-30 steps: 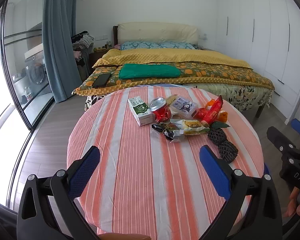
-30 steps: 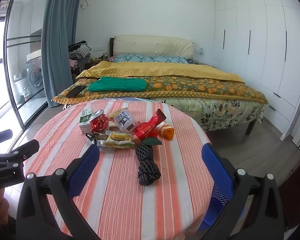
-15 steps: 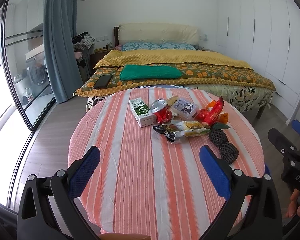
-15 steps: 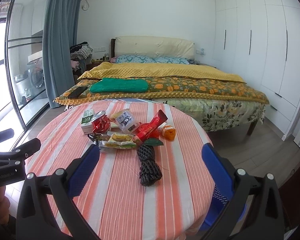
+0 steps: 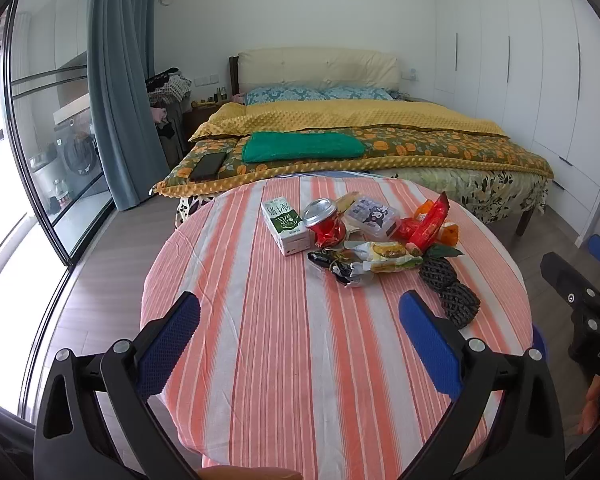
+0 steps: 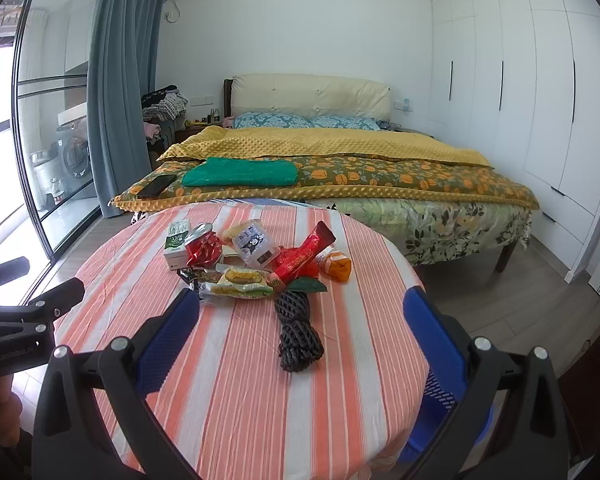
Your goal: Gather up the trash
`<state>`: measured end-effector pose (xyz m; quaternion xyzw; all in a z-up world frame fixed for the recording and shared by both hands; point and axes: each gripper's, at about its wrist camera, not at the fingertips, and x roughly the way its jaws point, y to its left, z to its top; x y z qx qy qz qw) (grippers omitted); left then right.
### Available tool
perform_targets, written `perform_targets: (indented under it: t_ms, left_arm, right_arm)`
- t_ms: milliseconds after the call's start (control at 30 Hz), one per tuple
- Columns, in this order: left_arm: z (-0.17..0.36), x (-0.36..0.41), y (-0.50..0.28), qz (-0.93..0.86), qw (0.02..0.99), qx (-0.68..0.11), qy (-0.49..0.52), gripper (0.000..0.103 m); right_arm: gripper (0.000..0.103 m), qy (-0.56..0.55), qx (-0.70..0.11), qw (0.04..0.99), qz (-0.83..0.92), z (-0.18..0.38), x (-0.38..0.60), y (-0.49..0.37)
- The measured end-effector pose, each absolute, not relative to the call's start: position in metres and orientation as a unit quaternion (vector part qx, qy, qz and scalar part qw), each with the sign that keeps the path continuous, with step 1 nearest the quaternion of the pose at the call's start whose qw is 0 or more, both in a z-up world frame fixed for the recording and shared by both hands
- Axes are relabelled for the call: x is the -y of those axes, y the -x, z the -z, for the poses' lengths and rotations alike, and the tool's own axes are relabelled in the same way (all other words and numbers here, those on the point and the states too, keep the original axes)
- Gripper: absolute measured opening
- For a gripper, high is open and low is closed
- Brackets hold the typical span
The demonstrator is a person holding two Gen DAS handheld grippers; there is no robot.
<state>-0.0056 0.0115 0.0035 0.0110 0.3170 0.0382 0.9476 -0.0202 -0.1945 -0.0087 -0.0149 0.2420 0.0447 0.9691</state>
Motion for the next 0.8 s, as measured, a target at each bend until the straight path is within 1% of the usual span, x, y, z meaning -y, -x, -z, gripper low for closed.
perform_targets:
  t_ms: [800]
  left_arm:
    - [-0.0019, -0.0101, 0.007, -0.039, 0.947, -0.317, -0.012, 0.099]
  right_arm:
    - [0.098, 0.014, -0.242, 0.969, -0.047, 0.0095, 0.1948, 0.0233]
